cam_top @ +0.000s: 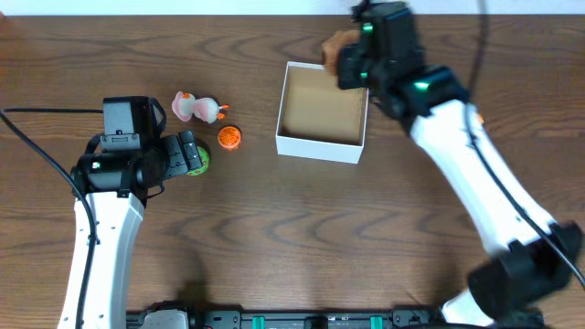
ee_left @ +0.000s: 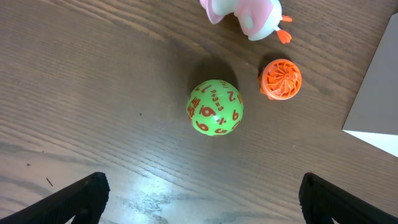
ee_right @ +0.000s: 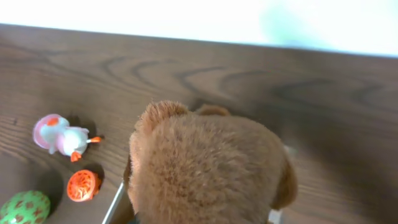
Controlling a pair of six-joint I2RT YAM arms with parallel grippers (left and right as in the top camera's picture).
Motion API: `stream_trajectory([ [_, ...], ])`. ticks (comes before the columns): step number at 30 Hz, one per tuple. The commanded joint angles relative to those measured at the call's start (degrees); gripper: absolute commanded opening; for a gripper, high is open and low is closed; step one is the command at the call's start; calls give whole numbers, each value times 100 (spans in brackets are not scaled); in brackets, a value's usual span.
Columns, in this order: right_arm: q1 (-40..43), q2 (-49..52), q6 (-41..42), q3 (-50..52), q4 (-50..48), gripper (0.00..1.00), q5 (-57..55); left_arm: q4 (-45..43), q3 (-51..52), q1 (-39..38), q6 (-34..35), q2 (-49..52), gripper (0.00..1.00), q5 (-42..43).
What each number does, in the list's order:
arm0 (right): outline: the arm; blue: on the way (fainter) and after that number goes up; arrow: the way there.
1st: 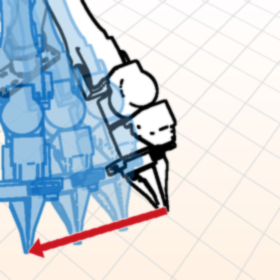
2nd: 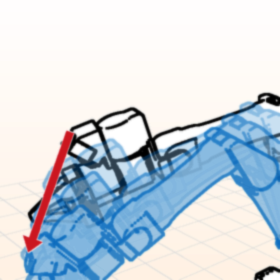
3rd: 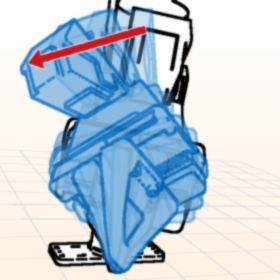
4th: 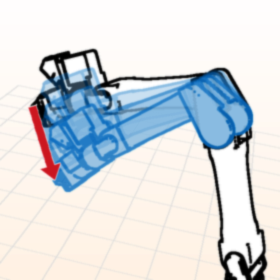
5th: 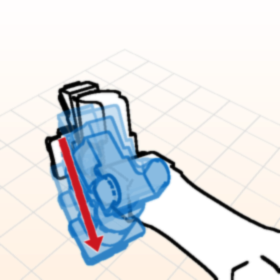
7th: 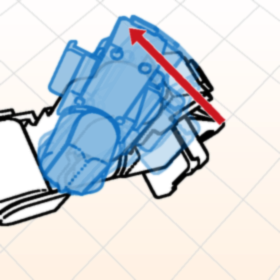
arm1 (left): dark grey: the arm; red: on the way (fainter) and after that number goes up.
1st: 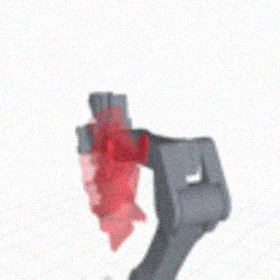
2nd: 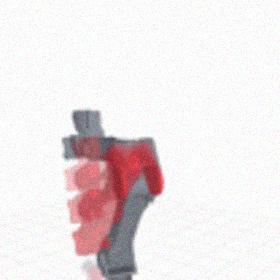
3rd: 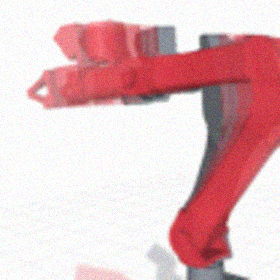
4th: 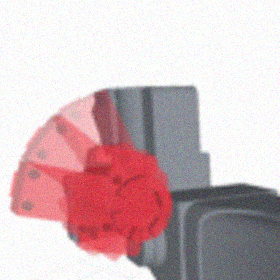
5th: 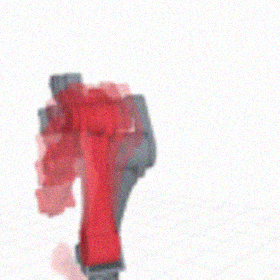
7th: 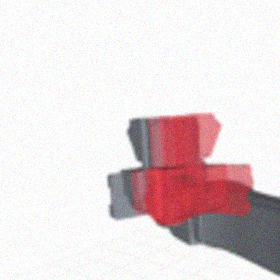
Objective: Pack container
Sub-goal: 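Carry the brown plush into the white box and release it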
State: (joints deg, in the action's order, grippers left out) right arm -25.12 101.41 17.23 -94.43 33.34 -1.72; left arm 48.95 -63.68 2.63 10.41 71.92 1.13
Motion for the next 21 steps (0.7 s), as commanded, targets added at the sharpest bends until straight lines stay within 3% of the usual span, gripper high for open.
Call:
stream_trajectory([
  [1, -299, 656, 212, 79, -251, 4, -2, 11, -111, 31, -92, 37, 98, -24],
  [11, -420, 1845, 616, 79, -903, 4, 125, 11, -111, 31, -92, 39, 98, -24],
  [13, -417, 1941, 612, 79, -933, 8, 107, 11, -111, 31, -92, 39, 98, -24],
  [16, -415, 2013, 581, 79, -973, 36, 107, 11, -109, 31, -92, 39, 98, -24],
  [18, -415, 2013, 481, 79, -1014, 72, 109, 11, -109, 31, -92, 39, 98, -24],
  [19, -415, 2013, 369, 79, -1029, 82, 107, 11, -111, 31, -92, 39, 98, -24],
  [21, -415, 2011, 92, 79, -1058, 90, 105, 9, -109, 31, -92, 39, 98, -24],
])
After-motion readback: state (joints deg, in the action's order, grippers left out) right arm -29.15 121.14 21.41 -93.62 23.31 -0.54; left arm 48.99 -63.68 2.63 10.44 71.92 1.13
